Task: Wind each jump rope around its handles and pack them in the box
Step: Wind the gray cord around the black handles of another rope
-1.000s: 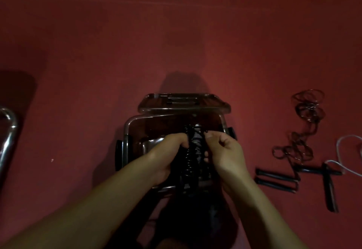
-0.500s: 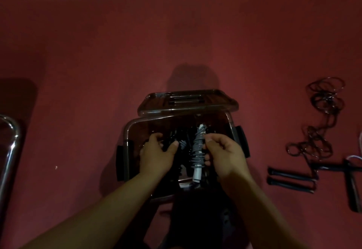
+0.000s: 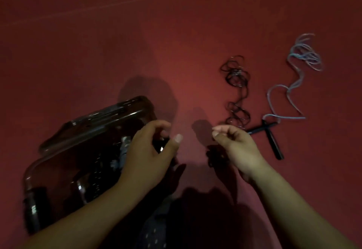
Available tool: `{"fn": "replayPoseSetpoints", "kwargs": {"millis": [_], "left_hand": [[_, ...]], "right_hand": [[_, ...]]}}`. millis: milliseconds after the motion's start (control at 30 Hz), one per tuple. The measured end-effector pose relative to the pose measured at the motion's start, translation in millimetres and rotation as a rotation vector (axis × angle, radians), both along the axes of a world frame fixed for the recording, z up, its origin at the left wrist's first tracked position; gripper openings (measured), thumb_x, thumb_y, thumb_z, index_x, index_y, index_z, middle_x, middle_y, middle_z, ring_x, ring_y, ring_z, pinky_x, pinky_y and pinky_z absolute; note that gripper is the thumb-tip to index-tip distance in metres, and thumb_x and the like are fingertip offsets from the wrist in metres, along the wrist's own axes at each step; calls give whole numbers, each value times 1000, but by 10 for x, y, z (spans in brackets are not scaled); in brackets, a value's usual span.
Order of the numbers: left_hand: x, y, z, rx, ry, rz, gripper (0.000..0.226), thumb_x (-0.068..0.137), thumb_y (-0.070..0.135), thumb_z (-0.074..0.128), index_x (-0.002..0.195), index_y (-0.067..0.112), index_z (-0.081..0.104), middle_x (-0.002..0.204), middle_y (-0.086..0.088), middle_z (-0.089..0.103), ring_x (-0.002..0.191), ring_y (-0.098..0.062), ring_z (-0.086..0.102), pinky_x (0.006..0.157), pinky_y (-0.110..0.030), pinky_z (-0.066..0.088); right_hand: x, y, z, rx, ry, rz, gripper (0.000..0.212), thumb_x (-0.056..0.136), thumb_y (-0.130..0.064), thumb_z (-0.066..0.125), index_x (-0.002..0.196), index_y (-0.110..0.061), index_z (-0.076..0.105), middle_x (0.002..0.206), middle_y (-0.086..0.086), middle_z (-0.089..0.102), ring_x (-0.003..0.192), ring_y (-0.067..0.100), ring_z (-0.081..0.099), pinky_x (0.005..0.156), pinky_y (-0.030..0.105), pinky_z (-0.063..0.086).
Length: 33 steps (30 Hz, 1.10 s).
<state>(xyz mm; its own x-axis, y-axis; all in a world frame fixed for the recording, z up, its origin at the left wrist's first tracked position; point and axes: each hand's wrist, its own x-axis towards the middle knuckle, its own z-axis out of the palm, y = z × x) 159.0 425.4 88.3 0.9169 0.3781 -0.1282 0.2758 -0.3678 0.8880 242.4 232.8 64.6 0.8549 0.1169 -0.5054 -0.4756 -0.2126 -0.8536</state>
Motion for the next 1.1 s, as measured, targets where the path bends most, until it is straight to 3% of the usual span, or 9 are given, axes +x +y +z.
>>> {"fn": "replayPoseSetpoints", "kwargs": {"millis": [67,200,333,400,467,600,767,933,1100], "left_hand": [[220,-266,-6,-17,4,-109,15,84,38,72,95,39,61,89,12,65,83,4,60,72,-4,39],[650,-823,-151,-138,102,-221,6,88,27,71,87,28,65,76,5,63,62,5,53,59,-5,39],[1050,-1188,-500,-103,270,-291,18,91,31,67,87,13,67,64,10,56,47,10,50,48,-5,36],[1164,-1282,-676,-14,293,-325,21,89,31,70,94,12,69,66,12,57,54,8,53,55,-6,37],[1265,-1456,-810,92,310,-409,25,87,33,71,104,15,70,78,12,63,77,-1,62,72,-13,43],[1490,-1915,-929,280,294,-616,35,87,41,68,117,23,68,109,3,72,104,-17,66,94,-30,50],[1709,-2316,-965,449,324,-634,49,89,42,65,133,23,58,128,-2,65,119,-24,59,94,-29,46],[1764,-2459,-1044,727,380,-645,39,90,36,66,124,19,61,123,-7,65,114,-31,61,88,-36,49],[1758,-2590,-1064,604,519,-603,29,92,40,60,113,21,67,112,-7,68,106,-31,63,77,-32,47]], "right_hand": [[20,-374,-153,-67,1,-60,9,92,-7,64,100,-10,66,81,3,65,70,9,57,64,16,46],[-2,-983,-439,-143,45,-234,10,90,-7,66,100,-7,64,70,-2,62,46,-5,50,44,9,39],[48,-1382,-660,-140,65,-401,6,90,-10,66,96,-7,65,70,1,64,59,12,55,41,13,39],[90,-1510,-760,-184,52,-452,10,89,-14,69,97,-8,66,70,0,65,62,15,56,48,18,46],[135,-1669,-914,-290,3,-491,20,85,-21,73,102,-11,66,79,-1,66,71,17,63,67,30,55],[201,-1833,-1058,-512,-81,-543,42,79,-30,78,115,-17,61,109,6,62,97,20,62,94,37,50],[272,-1806,-1116,-407,23,-596,35,83,-27,75,112,-16,60,83,-6,60,85,18,61,80,29,48],[259,-1794,-1175,-530,47,-520,30,85,-29,72,111,-15,70,103,4,73,103,22,65,87,26,45],[241,-1806,-1170,-445,93,-509,17,89,-29,65,93,-16,75,86,5,74,90,26,69,75,29,51]]}}
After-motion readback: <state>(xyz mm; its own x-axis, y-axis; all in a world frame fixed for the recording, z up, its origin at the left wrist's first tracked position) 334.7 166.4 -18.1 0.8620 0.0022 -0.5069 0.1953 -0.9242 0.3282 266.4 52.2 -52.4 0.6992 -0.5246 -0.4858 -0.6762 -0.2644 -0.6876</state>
